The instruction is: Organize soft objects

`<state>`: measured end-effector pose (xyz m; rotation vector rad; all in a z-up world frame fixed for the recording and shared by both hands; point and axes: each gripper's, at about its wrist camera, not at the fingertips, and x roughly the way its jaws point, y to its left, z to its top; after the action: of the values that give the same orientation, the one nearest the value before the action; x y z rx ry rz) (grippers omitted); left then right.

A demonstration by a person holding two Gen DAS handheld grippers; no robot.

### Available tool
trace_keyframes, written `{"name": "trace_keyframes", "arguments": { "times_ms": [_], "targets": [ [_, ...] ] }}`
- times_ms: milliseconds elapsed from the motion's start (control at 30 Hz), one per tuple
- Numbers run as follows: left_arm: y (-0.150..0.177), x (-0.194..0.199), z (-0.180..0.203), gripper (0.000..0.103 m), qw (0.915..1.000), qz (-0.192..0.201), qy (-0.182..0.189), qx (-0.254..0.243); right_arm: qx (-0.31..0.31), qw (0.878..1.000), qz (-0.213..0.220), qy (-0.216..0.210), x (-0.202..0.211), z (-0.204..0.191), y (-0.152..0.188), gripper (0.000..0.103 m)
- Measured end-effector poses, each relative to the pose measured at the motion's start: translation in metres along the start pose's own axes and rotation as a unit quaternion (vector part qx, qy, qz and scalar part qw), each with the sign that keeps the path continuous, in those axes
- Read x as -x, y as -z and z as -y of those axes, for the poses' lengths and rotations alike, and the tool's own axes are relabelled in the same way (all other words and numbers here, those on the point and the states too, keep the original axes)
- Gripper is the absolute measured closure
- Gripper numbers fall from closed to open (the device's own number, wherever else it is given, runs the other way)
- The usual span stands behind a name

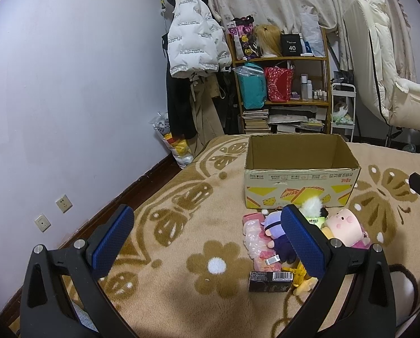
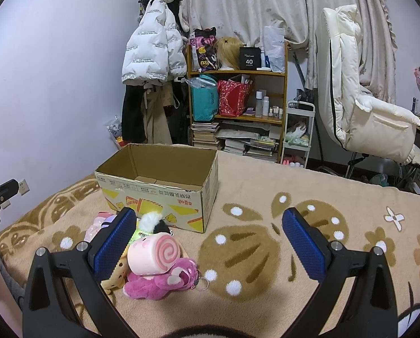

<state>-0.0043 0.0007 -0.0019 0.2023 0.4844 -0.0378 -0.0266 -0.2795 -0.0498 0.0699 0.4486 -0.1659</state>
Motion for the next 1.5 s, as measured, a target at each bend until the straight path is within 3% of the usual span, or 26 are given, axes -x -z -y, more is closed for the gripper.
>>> {"name": "trace_keyframes", "arguments": {
  "times_ms": [967,1500],
  "targets": [
    [-0.002,-0.002,0.001,0.0,0.9999,-0.013,0.008,-0.002,-0.004,1.0,-0.009,0.001,-0.01,0.003,0.016,0.0],
    [0.0,-0.045,0.013,0.0,0.9943,-0.099,0.035,-0.02,0.012,0.999,-0.037,-0.002,-0.026,-0.002,0.016,0.0]
  ]
}}
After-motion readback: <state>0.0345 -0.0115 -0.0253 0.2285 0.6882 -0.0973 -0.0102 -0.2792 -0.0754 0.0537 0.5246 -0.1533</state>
